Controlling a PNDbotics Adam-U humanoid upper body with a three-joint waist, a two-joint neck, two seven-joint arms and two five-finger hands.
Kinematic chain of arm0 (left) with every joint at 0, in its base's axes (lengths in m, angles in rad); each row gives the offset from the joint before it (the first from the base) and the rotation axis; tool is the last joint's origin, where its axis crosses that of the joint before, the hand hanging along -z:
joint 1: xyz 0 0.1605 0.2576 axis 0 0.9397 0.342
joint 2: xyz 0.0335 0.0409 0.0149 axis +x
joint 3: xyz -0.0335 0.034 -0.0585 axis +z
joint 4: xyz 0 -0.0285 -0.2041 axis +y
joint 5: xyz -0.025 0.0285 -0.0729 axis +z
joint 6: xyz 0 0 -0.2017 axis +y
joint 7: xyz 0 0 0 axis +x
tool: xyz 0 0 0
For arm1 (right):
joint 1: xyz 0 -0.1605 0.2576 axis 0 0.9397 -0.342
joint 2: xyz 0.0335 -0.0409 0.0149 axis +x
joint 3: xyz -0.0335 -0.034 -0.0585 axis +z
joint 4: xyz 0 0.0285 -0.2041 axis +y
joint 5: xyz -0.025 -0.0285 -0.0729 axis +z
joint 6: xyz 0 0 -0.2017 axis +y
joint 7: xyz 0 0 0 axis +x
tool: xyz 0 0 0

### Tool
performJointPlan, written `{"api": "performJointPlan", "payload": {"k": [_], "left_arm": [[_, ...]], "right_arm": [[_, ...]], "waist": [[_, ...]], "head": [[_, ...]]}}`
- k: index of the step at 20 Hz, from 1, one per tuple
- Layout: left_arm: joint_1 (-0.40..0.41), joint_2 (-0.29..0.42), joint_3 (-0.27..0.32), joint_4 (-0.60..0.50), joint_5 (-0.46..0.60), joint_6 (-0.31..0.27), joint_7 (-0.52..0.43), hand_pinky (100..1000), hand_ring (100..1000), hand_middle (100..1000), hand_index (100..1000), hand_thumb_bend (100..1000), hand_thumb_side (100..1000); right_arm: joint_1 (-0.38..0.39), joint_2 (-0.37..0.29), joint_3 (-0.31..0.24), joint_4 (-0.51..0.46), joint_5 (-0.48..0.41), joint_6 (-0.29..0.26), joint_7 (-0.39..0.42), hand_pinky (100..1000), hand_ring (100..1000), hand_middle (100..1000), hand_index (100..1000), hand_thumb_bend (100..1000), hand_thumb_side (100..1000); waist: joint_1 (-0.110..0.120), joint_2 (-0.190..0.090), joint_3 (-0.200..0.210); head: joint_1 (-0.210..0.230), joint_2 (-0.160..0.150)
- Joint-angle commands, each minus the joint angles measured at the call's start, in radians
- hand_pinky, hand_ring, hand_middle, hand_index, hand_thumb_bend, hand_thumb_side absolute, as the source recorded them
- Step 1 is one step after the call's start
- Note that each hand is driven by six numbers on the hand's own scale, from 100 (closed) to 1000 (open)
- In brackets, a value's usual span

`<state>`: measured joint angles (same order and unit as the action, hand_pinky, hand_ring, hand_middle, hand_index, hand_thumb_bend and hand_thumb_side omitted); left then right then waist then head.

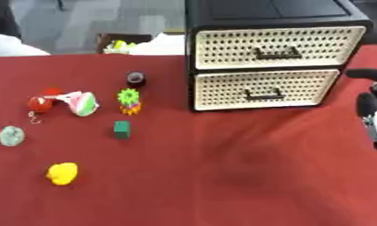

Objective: Pick up objects from table and place into drawer.

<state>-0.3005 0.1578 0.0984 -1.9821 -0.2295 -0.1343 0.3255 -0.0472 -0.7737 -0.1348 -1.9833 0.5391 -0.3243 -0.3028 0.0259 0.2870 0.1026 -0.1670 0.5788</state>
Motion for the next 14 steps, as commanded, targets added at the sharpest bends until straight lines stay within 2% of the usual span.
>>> {"api": "performJointPlan", "payload": {"k": [1,7,14], "left_arm": [[-0.006,0.026,-0.003,-0.018,0.006,-0.002,-0.004,652,549,657,747,100,800],[-0.004,0.030,-0.005,-0.018,0.007,-0.001,-0.007,652,548,657,747,100,800],[-0.003,0.032,-0.008,-0.018,0.008,0.000,-0.011,651,547,657,747,100,800]], "right_arm": [[-0.011,-0.096,-0.008,-0.017,-0.023,0.035,-0.005,100,100,100,704,100,1000],[-0.031,-0.212,-0.001,-0.017,-0.089,0.072,0.025,100,100,100,685,100,1000],[-0.080,-0.301,0.015,-0.017,-0.121,0.104,0.152,100,100,100,716,100,1000]], "waist": [[-0.004,-0.022,0.001],[-0.009,-0.025,0.004],[-0.014,-0.027,0.008]], "head": [[-0.004,-0.001],[-0.010,0.000],[-0.016,-0.001]]}}
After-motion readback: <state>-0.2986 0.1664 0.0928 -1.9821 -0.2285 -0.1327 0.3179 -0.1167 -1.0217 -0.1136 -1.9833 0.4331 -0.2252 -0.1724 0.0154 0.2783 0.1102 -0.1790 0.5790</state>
